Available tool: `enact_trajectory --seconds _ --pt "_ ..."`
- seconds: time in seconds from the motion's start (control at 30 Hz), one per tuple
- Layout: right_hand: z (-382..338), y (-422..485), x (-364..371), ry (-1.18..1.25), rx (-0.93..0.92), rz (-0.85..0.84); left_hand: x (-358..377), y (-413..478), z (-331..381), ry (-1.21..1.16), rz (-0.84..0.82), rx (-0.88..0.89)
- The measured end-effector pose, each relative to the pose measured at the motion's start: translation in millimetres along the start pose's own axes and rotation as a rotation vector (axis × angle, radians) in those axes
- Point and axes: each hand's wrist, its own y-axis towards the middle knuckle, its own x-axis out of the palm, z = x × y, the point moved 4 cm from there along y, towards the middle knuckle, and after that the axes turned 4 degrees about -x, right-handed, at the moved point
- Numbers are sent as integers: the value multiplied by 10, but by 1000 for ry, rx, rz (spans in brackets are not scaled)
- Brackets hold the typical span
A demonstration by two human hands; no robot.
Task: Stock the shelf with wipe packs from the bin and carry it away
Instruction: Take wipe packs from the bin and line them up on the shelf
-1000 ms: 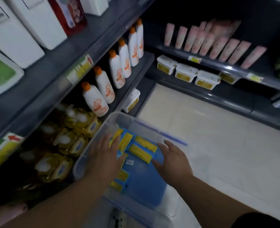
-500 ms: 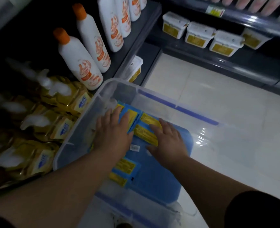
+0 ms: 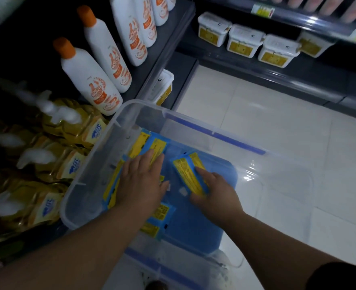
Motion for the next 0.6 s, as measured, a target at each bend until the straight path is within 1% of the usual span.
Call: enact_trajectory --seconds 0.07,0.17,0.23,0.27,0.3,0.4,0.5,0.6 --pt "-70 -19 -24 178 1 -68 -42 41 19 1 -1 64" --pt "-243 -31 -80 476 -3 -215 -155 49 41 -102 1 164" --pt "-363 -32 -131 599 10 -281 -229 16 -3 -177 -3 192" --pt "-417 -24 -163 630 24 -279 -293 0 -33 -220 3 191" --pt "-465 -10 -194 648 40 -254 -377 -19 -71 -274 6 162" --pt "-638 11 -260 644 49 -161 -586 -117 -283 -438 24 4" --pt "-860 -38 -258 618 25 -137 -761 -256 -481 -430 59 -64" --pt "-1044 -81 -215 562 26 -121 -944 -413 -685 -445 133 -190"
